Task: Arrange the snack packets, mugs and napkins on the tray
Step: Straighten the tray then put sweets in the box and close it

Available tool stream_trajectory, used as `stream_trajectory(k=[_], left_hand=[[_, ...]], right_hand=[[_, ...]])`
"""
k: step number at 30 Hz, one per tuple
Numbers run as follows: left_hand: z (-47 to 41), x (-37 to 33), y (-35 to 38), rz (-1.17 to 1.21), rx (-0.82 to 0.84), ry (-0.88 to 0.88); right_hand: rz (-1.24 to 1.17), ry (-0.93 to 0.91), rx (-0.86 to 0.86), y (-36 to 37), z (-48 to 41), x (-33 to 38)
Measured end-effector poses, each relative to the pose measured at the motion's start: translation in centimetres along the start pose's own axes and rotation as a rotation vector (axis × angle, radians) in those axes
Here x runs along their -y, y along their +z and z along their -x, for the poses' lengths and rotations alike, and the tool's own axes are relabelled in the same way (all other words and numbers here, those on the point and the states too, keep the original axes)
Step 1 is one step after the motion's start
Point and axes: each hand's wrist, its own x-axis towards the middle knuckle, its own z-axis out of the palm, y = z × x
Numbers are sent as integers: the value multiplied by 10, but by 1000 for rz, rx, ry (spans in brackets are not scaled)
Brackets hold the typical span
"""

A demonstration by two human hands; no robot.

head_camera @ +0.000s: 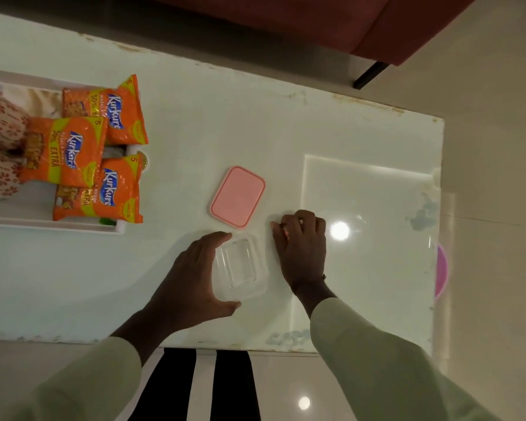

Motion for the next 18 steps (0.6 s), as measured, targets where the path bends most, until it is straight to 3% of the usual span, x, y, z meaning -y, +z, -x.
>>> stream_trajectory(k=[3, 6, 8, 11, 15, 18], left_hand=[[0, 1, 0, 16, -1, -2], [0, 2, 1, 28, 2, -1], [0, 3, 1, 39, 14, -9], [-1, 6, 2, 43, 29, -13], [-5, 11, 3, 29, 53, -10], [-7, 13, 3, 16, 76, -16]], right_hand=[[22, 22, -1, -2, -1, 7], [-95, 233, 102, -12, -13, 15], [-377, 541, 152, -20, -24, 24], [-1057, 929, 176, -48, -29, 52], [-1411, 913, 220, -74, -9, 84], [-1511, 852, 235, -82, 0, 98]])
